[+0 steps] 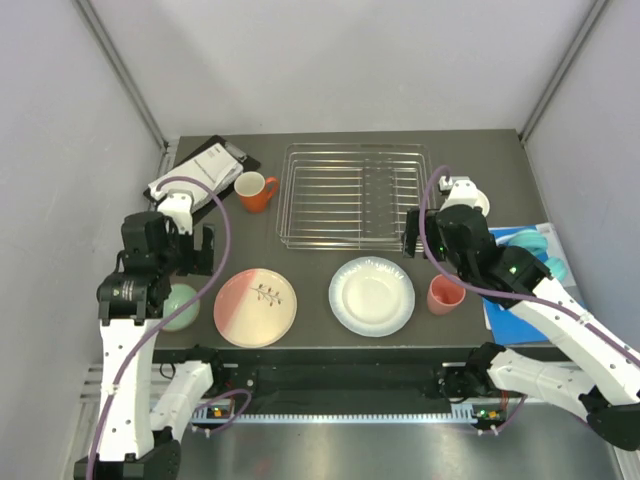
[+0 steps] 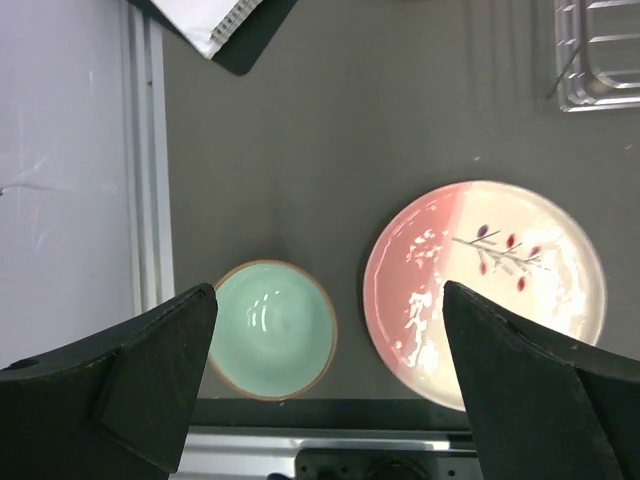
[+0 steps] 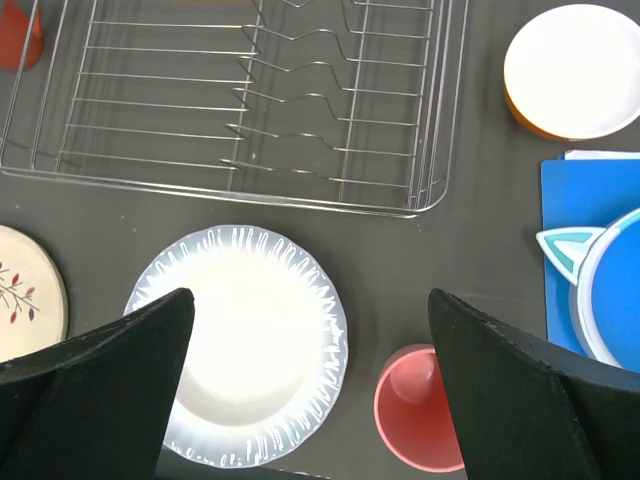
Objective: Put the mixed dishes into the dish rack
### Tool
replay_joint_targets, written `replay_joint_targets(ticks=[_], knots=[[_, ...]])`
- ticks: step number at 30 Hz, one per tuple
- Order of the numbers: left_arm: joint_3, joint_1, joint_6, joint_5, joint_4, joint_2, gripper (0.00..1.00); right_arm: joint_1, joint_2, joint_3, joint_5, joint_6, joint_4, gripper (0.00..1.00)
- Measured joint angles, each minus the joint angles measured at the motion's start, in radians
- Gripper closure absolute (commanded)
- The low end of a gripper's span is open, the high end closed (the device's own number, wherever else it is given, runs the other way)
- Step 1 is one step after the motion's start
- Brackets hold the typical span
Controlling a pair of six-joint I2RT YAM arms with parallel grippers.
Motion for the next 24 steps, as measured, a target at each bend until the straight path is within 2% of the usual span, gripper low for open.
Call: replay_joint_targets(ticks=[3,10,20,24], knots=[[-0.034,0.000,0.067,-0.037,0.010,-0.008,0.01,0.000,-0.003,0.000,0.000,0.001,-0.002,0.00],[-0.228,0.000,0.280,-0.140,-0.047,-0.048,0.02,0.002,-0.039,-0.003,0.023,0.017,-0.001,0.00],[-0.296,0.000,0.359,-0.153,-0.116,-0.160,0.02,0.005,-0.029,-0.087,0.042,0.037,0.006,0.00],[-0.378,0.000,0.378,-0.164,-0.111,-0.163,0.02,0.005,-0.029,-0.109,0.041,0.043,0.027,0.00]])
